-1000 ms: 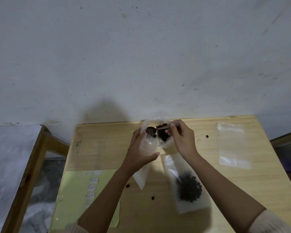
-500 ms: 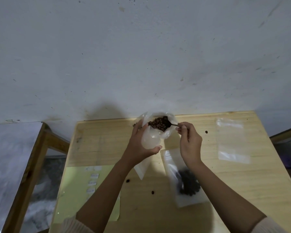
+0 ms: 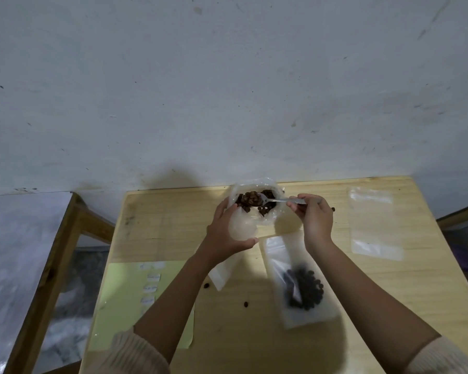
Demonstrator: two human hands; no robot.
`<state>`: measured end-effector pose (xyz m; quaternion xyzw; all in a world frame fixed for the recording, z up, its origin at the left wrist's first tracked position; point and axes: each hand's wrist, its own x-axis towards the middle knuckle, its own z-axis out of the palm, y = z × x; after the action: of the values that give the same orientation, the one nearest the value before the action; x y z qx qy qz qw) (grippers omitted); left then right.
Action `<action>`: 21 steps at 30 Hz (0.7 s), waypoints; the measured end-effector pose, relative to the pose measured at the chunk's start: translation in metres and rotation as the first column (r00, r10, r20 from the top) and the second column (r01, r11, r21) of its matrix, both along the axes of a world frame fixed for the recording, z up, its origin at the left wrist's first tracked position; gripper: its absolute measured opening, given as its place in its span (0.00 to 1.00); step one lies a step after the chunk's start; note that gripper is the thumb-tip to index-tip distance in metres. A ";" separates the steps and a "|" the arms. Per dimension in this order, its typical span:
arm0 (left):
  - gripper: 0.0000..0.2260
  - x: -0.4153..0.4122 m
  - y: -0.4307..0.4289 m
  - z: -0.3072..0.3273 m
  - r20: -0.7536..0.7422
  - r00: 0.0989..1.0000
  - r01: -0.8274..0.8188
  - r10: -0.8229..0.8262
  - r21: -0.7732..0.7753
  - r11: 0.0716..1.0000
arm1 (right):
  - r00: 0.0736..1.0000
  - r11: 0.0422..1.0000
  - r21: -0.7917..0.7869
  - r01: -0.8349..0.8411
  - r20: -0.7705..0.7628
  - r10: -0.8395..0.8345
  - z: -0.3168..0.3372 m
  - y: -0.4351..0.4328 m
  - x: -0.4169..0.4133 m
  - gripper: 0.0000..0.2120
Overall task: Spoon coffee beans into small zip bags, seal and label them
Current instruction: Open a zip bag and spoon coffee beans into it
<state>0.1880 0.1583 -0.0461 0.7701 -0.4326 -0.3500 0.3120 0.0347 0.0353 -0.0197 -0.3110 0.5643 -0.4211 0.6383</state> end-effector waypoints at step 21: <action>0.49 0.005 0.008 0.007 0.135 0.988 0.084 -0.081 -0.020 0.996 | 0.967 0.880 -0.431 -0.199 -0.230 0.107 0.012 0.022 -0.022 0.12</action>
<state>0.1926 0.1661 -0.0387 0.7692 -0.4885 -0.3043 0.2775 0.0131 0.0575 -0.0074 -0.5346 0.4861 -0.4550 0.5205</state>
